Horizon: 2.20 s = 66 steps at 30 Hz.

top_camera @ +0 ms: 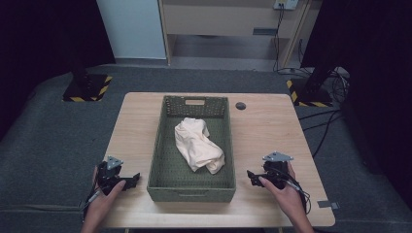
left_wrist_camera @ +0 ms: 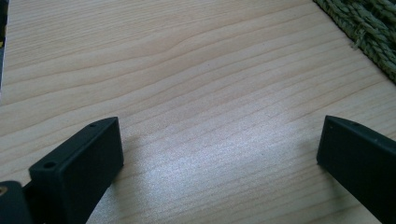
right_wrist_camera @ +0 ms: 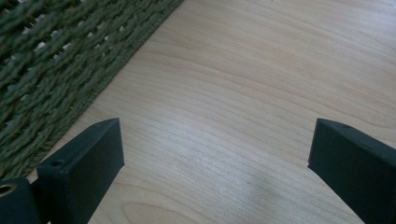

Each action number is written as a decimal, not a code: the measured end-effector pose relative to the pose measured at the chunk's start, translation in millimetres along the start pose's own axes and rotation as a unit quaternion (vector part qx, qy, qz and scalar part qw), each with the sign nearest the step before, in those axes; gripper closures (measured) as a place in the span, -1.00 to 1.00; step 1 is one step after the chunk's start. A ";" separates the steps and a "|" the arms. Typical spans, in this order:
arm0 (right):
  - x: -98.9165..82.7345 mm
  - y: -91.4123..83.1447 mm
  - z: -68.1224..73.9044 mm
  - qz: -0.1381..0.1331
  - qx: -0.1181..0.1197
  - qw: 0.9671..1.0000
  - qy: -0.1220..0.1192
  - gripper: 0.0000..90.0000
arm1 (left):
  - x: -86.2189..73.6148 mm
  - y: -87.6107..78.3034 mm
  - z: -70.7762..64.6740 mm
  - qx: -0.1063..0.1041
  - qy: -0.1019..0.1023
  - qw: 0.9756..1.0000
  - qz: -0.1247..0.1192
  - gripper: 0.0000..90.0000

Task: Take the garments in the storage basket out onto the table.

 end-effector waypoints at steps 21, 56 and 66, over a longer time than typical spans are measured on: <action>40.8 -24.7 11.7 -0.022 0.013 0.999 -0.025 -0.92 | 0.0 0.0 0.0 0.000 0.000 1.000 0.000 -1.00; 109.8 -36.1 43.8 -0.051 0.041 0.996 -0.067 -0.92 | 0.0 0.0 0.1 0.000 0.000 1.000 0.000 -1.00; 124.9 -31.8 51.8 -0.053 0.049 0.995 -0.075 -0.92 | 0.0 0.0 0.1 0.000 0.000 1.000 0.000 -1.00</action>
Point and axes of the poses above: each handheld gripper's, and its own axes: y roughly forward along the jaws, x roughly out of its top, z roughly to its left, the point moved 8 cm from there along y, roughly forward along the jaws, and after that the axes turned 14 degrees about -z, right-handed, at the moved point
